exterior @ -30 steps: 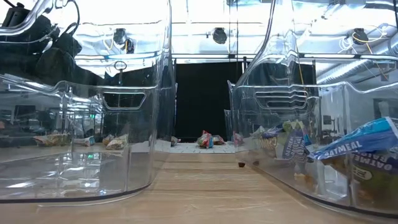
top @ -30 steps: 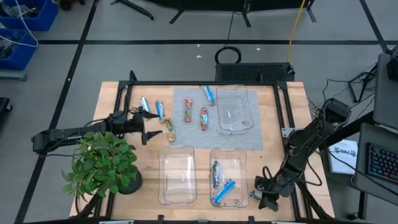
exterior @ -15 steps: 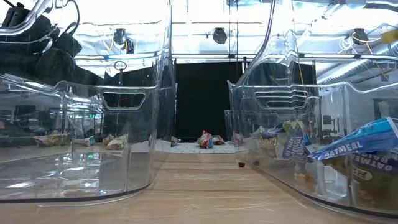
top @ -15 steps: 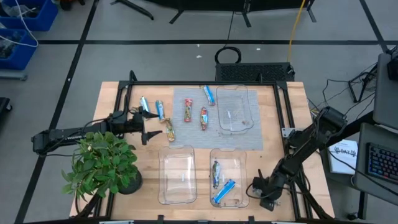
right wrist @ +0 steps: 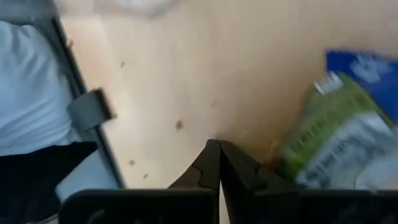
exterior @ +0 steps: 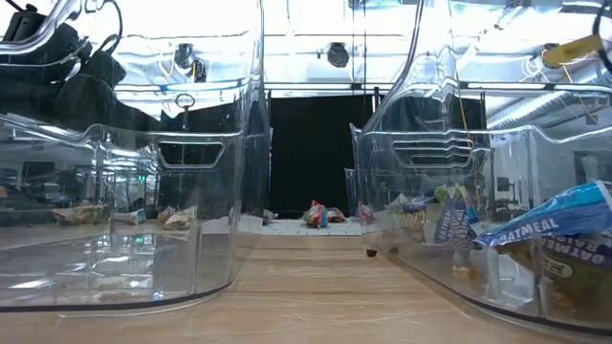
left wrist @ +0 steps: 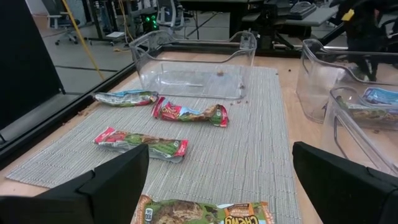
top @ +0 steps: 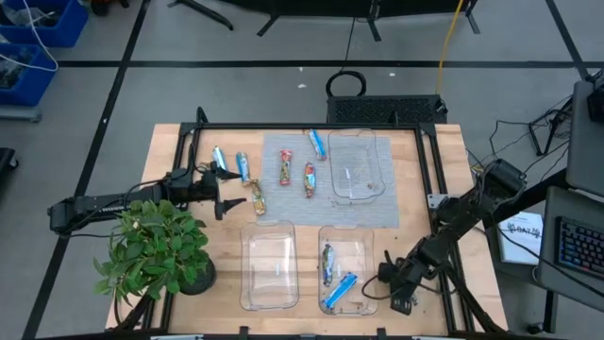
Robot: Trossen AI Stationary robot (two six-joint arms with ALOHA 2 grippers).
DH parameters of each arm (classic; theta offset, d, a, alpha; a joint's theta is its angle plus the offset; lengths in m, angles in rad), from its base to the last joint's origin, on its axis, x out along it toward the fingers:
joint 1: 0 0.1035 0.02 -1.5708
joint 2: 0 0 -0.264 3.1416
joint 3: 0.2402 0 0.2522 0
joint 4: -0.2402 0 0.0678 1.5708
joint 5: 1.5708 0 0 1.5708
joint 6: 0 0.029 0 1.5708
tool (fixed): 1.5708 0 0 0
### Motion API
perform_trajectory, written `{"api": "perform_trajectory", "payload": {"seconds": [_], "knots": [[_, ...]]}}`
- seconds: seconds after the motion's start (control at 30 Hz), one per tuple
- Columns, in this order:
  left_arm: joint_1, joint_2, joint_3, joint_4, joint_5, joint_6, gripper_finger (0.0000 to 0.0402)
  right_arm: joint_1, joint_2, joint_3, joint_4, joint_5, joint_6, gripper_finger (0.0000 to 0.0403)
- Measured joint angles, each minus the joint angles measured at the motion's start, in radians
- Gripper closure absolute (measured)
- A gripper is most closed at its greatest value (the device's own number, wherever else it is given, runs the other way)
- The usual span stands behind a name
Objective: Pick and place Granola Bars by type
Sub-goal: Put the blue granola bar into the bottom right transparent bin
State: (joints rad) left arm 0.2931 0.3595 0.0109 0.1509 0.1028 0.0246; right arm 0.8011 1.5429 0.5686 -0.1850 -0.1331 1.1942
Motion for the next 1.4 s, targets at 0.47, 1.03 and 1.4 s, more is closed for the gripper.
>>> {"api": "perform_trajectory", "payload": {"seconds": [0.47,1.03,1.4], "knots": [[0.000,0.000,0.000,-0.002,0.000,0.003,0.0005,-0.030,-0.307,-0.013,-0.169,0.349,-0.139,0.0402],[0.000,0.000,0.000,-0.006,0.000,0.021,0.0005,-0.107,-0.473,-0.005,-0.288,0.132,-0.006,0.0236],[0.000,0.000,0.000,-0.005,0.000,0.023,0.0005,-0.125,-0.537,-0.005,-0.440,0.130,0.227,0.0263]]}}
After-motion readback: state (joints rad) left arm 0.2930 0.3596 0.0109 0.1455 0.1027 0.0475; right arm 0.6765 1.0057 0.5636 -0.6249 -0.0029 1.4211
